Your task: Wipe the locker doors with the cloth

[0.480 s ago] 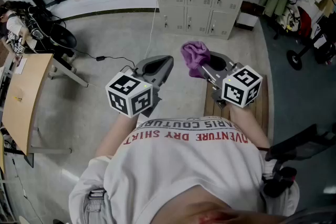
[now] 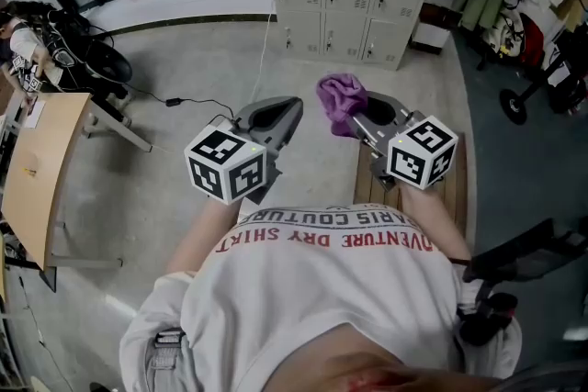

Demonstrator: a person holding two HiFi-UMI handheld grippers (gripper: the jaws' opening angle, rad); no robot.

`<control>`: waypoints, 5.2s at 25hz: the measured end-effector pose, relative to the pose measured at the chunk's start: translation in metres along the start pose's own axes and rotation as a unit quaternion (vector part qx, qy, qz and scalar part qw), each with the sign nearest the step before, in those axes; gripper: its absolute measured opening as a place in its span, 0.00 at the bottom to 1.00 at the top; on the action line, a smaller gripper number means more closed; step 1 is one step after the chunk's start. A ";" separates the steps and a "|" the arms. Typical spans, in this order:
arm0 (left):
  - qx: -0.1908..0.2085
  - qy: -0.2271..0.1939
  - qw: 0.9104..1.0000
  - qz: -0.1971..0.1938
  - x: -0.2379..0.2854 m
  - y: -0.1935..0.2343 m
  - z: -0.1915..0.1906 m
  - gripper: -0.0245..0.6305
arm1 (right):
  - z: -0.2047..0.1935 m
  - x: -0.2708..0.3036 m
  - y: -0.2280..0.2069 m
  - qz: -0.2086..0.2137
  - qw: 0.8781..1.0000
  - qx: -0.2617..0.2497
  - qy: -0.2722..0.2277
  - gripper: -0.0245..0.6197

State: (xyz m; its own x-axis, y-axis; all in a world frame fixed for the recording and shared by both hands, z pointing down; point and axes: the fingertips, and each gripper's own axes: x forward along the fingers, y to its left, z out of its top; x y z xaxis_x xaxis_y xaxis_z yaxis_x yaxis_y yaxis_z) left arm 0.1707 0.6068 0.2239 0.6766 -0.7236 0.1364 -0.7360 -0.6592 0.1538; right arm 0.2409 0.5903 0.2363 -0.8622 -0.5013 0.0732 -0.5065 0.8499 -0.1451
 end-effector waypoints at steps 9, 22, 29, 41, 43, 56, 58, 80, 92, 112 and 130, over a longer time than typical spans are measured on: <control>-0.011 0.008 1.000 -0.001 0.020 0.015 -0.008 0.04 | -0.010 0.009 -0.026 -0.002 1.000 0.026 -0.004 0.13; -0.052 0.022 0.998 -0.007 0.081 0.193 -0.022 0.04 | -0.029 0.161 -0.130 -0.042 0.997 0.059 0.012 0.13; -0.054 0.046 0.997 -0.005 0.142 0.395 0.016 0.04 | 0.001 0.331 -0.238 -0.070 0.994 0.086 0.007 0.13; -0.027 0.031 0.999 -0.017 0.249 0.618 0.079 0.04 | 0.063 0.508 -0.376 -0.111 0.991 0.058 -0.050 0.13; -0.033 0.032 0.999 -0.025 0.267 0.632 0.076 0.04 | 0.060 0.521 -0.395 -0.115 0.991 0.054 -0.046 0.13; -0.060 0.048 0.997 -0.001 0.407 0.735 0.082 0.04 | 0.056 0.591 -0.560 -0.113 0.990 0.081 -0.023 0.13; -0.057 0.037 0.998 0.002 0.421 0.744 0.091 0.04 | 0.062 0.600 -0.574 -0.105 0.991 0.075 -0.022 0.13; -0.057 0.048 0.997 0.006 0.551 0.926 0.097 0.04 | 0.066 0.780 -0.767 -0.155 0.985 0.042 -0.066 0.13; -0.105 0.082 0.990 0.037 0.571 1.014 0.063 0.04 | -0.025 0.880 -0.845 -0.199 0.980 0.015 -0.007 0.13; -0.112 0.098 0.987 0.057 0.590 1.048 0.065 0.04 | -0.046 0.889 -0.882 -0.241 0.969 0.056 -0.013 0.13; -0.113 0.122 0.986 0.009 0.627 0.994 0.050 0.04 | -0.050 0.769 -0.946 -0.343 0.938 0.052 -0.012 0.13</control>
State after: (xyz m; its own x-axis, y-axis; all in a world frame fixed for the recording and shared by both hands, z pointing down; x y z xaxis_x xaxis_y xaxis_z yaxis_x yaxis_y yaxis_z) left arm -0.1382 -0.5123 0.4134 0.6688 -0.6455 0.3688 -0.7431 -0.5642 0.3599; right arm 0.0569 -0.5912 0.4796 -0.3333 -0.9289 0.1617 -0.9368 0.3070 -0.1676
